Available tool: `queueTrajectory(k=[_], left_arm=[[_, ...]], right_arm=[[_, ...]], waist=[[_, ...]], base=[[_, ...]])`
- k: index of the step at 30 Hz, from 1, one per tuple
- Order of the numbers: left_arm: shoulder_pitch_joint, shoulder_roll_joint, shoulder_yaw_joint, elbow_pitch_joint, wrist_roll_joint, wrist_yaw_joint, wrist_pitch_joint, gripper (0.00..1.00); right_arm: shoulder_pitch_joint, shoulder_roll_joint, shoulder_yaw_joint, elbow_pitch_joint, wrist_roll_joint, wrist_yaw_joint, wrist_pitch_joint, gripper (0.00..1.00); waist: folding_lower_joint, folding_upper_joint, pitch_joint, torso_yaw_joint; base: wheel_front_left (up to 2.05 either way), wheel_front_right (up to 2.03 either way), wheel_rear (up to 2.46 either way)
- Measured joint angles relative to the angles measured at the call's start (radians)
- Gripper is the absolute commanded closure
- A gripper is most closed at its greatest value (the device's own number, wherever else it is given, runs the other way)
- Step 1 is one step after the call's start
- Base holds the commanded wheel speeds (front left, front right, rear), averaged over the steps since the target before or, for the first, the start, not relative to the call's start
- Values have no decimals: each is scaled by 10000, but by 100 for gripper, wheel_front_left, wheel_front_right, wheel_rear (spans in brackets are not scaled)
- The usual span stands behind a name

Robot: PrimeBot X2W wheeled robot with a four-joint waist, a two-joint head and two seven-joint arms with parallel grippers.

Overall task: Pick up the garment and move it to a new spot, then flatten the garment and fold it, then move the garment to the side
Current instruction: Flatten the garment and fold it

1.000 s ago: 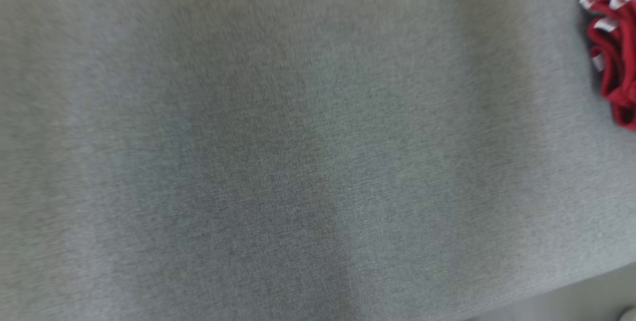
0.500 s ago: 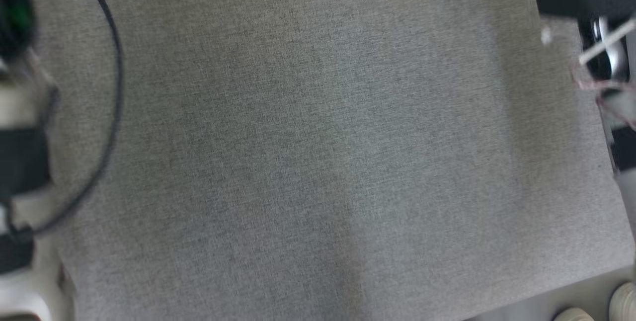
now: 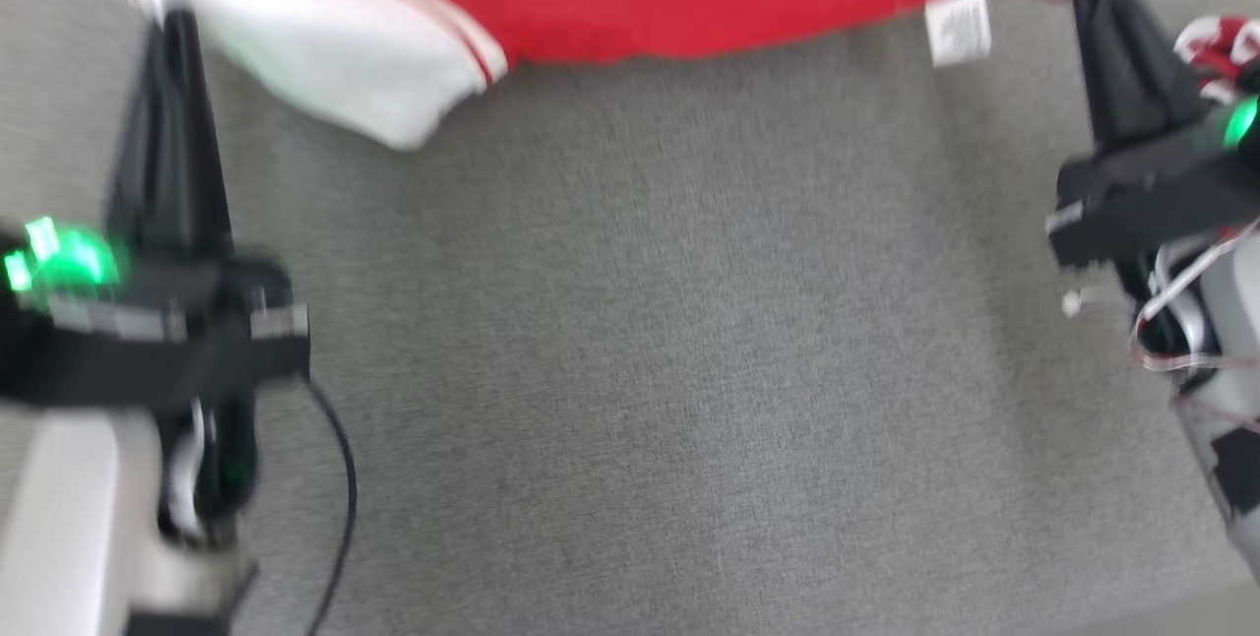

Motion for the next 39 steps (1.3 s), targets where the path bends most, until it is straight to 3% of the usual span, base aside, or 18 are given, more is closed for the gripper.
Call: queueTrajectory(k=[5, 13, 19, 25, 31, 39], left_arm=[[2193, -284, 447, -282, -571, 259, -75, 100], [4517, -736, 872, -267, -907, 274, -182, 100], [5627, -965, 669, -12, -999, 192, -194, 100], [6376, -963, 424, 337, -1018, 157, -58, 100], [6837, -803, 142, 548, -1166, 140, 483, 100], [7224, -508, -81, 673, -1461, 100, 1386, 100]], right_arm=[[879, -134, 121, 178, 617, 0, 178, 100], [1937, -414, 368, 508, 1124, 0, 587, 100], [3026, -476, 366, 807, 1457, 0, 2194, 100], [4275, -209, -581, 637, 1618, 0, 3743, 100], [5708, 418, -1825, 23, 1494, 0, 4533, 100], [7199, 1049, -2709, -1030, 1258, 0, 5377, 100]], waist=[[-1, -1, -968, 217], [0, -1, -2319, 562], [0, -1, -3091, 823], [1, 0, -3651, 977], [2, 0, -3942, 1039], [3, 1, -4000, 1015]], base=[[0, 0, 0], [0, 0, 0], [0, 0, 0], [0, 0, 0], [0, 0, 0], [0, 0, 0]])
